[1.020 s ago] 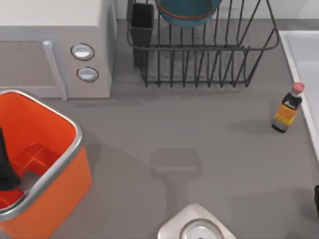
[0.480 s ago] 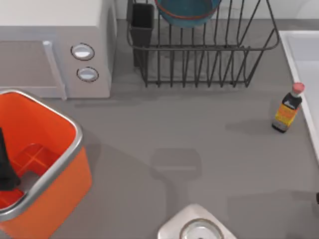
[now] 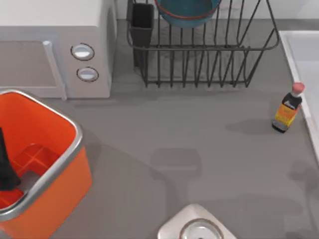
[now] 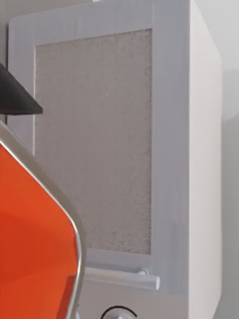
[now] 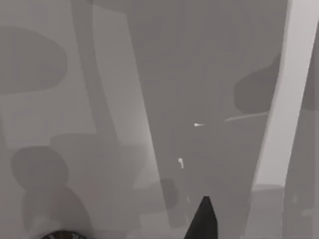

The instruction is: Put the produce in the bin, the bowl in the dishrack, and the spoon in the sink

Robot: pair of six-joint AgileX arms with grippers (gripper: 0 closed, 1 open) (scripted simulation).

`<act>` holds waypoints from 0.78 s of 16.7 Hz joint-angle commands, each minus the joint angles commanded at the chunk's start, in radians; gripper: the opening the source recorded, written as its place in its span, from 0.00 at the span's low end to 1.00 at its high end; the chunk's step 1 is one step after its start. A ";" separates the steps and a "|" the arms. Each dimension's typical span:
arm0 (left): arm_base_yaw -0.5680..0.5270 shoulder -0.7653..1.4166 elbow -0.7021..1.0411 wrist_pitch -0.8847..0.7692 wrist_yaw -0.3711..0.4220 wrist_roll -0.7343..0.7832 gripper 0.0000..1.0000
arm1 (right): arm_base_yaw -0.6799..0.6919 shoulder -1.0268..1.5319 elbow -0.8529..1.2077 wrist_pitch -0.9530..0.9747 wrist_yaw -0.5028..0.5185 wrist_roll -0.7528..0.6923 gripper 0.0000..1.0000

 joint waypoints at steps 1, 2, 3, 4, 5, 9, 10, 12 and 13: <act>0.000 0.000 0.000 0.000 0.000 0.000 1.00 | 0.000 -0.015 0.021 -0.026 -0.001 -0.003 0.00; 0.000 0.000 0.000 0.000 0.000 0.000 1.00 | 0.001 -0.025 0.035 -0.043 -0.002 -0.005 0.00; 0.000 0.000 0.000 0.000 0.000 0.000 1.00 | 0.001 -0.030 0.041 -0.051 -0.002 -0.006 0.00; 0.000 0.000 0.000 0.000 0.000 0.000 1.00 | 0.001 -0.030 0.041 -0.051 -0.002 -0.006 0.00; 0.000 0.000 0.000 0.000 0.000 0.000 1.00 | 0.001 -0.030 0.041 -0.051 -0.002 -0.006 0.00; 0.000 0.000 0.000 0.000 0.000 0.000 1.00 | 0.002 -0.014 0.049 -0.054 -0.002 -0.004 0.00; 0.000 0.000 0.000 0.000 0.000 0.000 1.00 | 0.001 0.006 0.071 -0.065 -0.002 -0.006 0.00; 0.000 0.000 0.000 0.000 0.000 0.000 1.00 | -0.004 0.077 0.146 -0.098 -0.001 -0.010 0.00; 0.000 0.000 0.000 0.000 0.000 0.000 1.00 | -0.009 0.126 0.199 -0.119 0.001 -0.013 0.00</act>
